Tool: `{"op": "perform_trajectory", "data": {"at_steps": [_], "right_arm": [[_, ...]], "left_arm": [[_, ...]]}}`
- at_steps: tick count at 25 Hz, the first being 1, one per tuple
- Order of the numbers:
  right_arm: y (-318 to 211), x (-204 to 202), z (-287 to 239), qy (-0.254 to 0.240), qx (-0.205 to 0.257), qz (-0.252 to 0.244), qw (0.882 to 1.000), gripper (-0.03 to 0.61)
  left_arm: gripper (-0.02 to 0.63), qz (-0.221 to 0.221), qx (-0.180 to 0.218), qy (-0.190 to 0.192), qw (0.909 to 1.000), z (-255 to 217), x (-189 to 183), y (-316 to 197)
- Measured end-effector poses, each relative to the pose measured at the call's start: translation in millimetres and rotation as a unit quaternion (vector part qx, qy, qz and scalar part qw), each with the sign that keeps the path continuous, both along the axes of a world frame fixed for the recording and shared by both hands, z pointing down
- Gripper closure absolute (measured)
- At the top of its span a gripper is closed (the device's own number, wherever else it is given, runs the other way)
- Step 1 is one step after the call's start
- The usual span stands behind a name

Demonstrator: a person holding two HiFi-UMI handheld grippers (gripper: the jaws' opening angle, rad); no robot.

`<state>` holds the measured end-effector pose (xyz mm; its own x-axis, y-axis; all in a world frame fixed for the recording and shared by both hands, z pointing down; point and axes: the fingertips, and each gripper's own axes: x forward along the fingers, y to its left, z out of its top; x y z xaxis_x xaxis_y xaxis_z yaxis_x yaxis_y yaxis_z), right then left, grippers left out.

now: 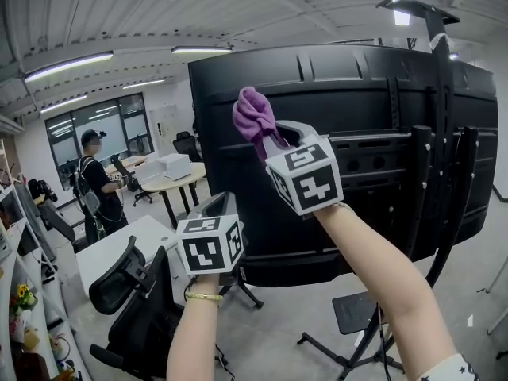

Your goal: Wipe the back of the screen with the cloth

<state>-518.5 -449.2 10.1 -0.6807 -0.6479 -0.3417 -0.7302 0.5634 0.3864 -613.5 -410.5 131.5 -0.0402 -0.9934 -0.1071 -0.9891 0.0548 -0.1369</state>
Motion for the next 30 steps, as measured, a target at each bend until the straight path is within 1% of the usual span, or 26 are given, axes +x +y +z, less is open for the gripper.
{"op": "perform_trajectory", "data": {"at_steps": [2, 6, 10, 13, 16, 18, 20, 25, 30], "right_arm": [[10, 16, 35, -0.014, -0.014, -0.009, 1.0, 0.522], [43, 53, 117, -0.038, -0.063, -0.043, 0.996, 0.522], [74, 103, 190, -0.019, -0.086, -0.046, 0.995, 0.522], [81, 151, 233, -0.021, -0.131, -0.048, 0.99, 0.522], [87, 215, 267, -0.014, -0.16, -0.034, 0.986, 0.522], [93, 264, 282, -0.006, -0.166, -0.018, 0.986, 0.522], [98, 314, 294, 0.001, -0.166, 0.0, 0.986, 0.522], [104, 428, 310, -0.01, -0.17, 0.048, 0.984, 0.522], [104, 543, 321, -0.019, -0.181, 0.114, 0.977, 0.522]], "left_arm": [[0.606, -0.001, -0.008, 0.007, 0.9999, 27, 15, 8], [0.606, -0.011, -0.023, 0.013, 0.9996, 81, 56, 35], [0.606, -0.011, -0.042, 0.025, 0.9987, 123, 115, 61], [0.606, -0.011, -0.056, 0.041, 0.9975, 149, 163, 72], [0.606, -0.009, -0.072, 0.058, 0.9957, 177, 221, 79], [0.606, -0.004, -0.08, 0.067, 0.9945, 192, 264, 83], [0.606, 0.013, -0.088, 0.073, 0.9934, 203, 314, 87], [0.606, 0.057, -0.093, 0.058, 0.9924, 218, 430, 87], [0.606, 0.109, -0.095, 0.037, 0.9888, 219, 544, 82]]}}
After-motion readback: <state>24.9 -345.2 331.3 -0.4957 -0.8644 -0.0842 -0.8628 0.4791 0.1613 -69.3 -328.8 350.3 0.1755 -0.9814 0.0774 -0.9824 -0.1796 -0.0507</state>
